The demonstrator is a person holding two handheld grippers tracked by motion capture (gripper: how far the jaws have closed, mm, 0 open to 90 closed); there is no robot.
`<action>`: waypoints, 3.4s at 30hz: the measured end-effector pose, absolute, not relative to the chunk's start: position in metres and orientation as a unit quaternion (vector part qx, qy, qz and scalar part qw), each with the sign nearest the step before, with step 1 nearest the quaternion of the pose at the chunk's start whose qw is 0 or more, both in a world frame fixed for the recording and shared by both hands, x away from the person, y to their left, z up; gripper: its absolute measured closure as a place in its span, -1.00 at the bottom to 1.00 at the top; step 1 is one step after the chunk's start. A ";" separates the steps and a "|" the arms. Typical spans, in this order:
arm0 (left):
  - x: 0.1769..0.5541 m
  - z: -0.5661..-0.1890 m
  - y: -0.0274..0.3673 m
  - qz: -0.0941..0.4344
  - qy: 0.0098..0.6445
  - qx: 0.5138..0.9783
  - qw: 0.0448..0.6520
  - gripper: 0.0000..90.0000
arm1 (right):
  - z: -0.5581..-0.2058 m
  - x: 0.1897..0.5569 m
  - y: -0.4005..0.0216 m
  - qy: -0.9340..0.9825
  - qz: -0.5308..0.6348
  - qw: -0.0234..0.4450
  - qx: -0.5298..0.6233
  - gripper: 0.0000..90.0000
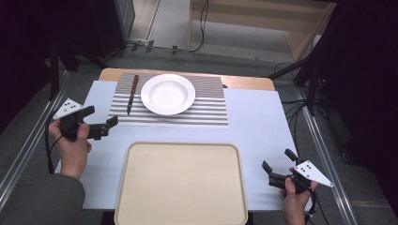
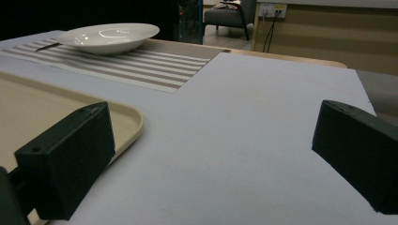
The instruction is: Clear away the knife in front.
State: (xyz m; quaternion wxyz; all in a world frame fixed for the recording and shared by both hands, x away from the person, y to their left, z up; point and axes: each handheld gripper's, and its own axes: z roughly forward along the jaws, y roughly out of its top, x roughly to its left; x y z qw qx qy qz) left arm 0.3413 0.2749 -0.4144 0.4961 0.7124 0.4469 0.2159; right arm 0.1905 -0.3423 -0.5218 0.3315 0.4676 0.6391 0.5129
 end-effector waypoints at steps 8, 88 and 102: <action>0.371 -0.413 0.272 0.211 0.476 0.710 0.475 -0.91 | -0.522 0.191 -0.342 0.640 0.514 0.331 0.466 -1.00; 0.559 -0.485 0.212 0.154 0.606 0.722 0.296 0.43 | -0.522 0.193 -0.338 0.649 0.509 0.334 0.456 -1.00; 0.557 -0.485 0.202 0.195 0.599 0.734 0.254 0.70 | -0.523 0.194 -0.336 0.653 0.503 0.335 0.457 -1.00</action>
